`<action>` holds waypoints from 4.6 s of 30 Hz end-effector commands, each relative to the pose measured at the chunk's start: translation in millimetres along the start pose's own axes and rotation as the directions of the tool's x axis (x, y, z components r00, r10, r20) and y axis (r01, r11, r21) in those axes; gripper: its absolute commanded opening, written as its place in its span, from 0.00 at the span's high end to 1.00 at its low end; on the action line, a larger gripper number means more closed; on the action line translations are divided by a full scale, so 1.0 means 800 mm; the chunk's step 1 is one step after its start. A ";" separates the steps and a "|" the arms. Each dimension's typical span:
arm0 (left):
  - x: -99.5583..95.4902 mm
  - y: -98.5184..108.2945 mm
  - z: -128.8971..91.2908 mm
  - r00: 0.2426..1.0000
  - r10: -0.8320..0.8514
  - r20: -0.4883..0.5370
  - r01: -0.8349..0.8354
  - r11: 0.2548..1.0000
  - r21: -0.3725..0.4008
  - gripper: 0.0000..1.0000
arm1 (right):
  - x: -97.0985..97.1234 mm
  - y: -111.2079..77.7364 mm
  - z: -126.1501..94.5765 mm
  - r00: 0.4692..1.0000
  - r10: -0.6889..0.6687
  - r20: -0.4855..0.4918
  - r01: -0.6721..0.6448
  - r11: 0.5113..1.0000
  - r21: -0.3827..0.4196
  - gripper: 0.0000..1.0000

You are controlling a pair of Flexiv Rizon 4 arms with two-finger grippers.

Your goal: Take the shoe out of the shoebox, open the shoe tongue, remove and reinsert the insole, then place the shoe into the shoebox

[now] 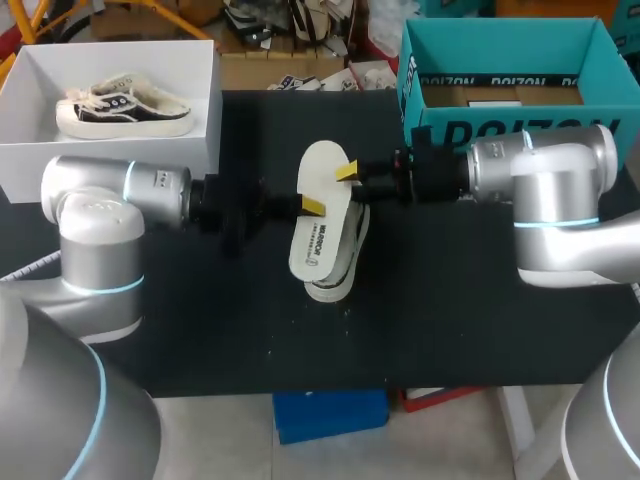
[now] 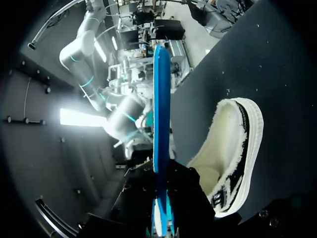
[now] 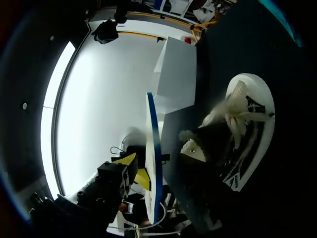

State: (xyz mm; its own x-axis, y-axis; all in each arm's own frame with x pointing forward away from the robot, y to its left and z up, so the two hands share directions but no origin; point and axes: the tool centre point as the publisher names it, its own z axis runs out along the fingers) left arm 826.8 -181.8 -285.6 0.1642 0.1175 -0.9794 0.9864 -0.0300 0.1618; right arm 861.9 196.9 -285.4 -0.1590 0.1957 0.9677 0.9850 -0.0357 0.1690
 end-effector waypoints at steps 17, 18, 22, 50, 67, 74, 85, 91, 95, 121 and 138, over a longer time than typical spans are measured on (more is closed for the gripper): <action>-0.014 -0.128 -0.053 0.952 -0.172 -0.255 0.210 0.969 0.131 1.00 | 0.046 -0.082 -0.079 0.965 0.060 0.253 -0.010 0.981 -0.194 0.00; -0.012 -0.133 -0.055 0.948 -0.178 -0.263 0.220 0.966 0.139 1.00 | 0.046 -0.085 -0.082 0.964 0.063 0.258 -0.010 0.980 -0.200 0.00; -0.005 -0.148 -0.061 0.935 -0.211 -0.284 0.262 0.952 0.156 1.00 | 0.048 -0.100 -0.093 0.956 0.081 0.280 -0.015 0.973 -0.232 0.00; 0.025 -0.177 -0.050 0.864 -0.209 -0.457 0.391 0.851 0.350 1.00 | 0.063 -0.166 -0.130 0.918 0.156 0.363 -0.031 0.944 -0.328 0.00; 0.045 -0.137 -0.020 0.835 -0.257 -0.487 0.455 0.820 0.347 1.00 | 0.063 -0.166 -0.130 0.918 0.156 0.363 -0.031 0.944 -0.328 0.00; 0.059 -0.126 -0.010 0.824 -0.264 -0.501 0.467 0.816 0.339 1.00 | 0.063 -0.166 -0.130 0.918 0.156 0.363 -0.031 0.944 -0.328 0.00; 0.076 -0.102 -0.002 0.829 -0.262 -0.494 0.444 0.845 0.297 1.00 | 0.063 -0.166 -0.130 0.918 0.156 0.363 -0.031 0.944 -0.328 0.00; 0.079 -0.086 0.004 0.831 -0.258 -0.493 0.437 0.852 0.290 1.00 | 0.063 -0.166 -0.130 0.918 0.156 0.363 -0.031 0.944 -0.328 0.00; 0.082 -0.075 0.012 0.833 -0.253 -0.493 0.430 0.856 0.288 1.00 | 0.063 -0.166 -0.130 0.918 0.156 0.363 -0.031 0.944 -0.328 0.00; 0.104 -0.006 0.046 0.837 -0.274 -0.474 0.390 0.906 0.165 1.00 | 0.063 -0.166 -0.130 0.918 0.156 0.363 -0.031 0.944 -0.328 0.00; 0.078 -0.019 0.035 0.825 -0.254 -0.505 0.386 0.905 0.176 0.54 | 0.063 -0.166 -0.130 0.918 0.156 0.363 -0.031 0.944 -0.328 0.00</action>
State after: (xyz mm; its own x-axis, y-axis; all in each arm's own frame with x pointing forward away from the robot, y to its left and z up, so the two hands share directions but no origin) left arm 827.9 -210.3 -361.5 -0.1150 0.5984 -0.7929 0.9524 -0.1605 -0.2593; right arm 715.9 109.7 -239.5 0.0320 0.5302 0.8472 0.9123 -0.3618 0.1920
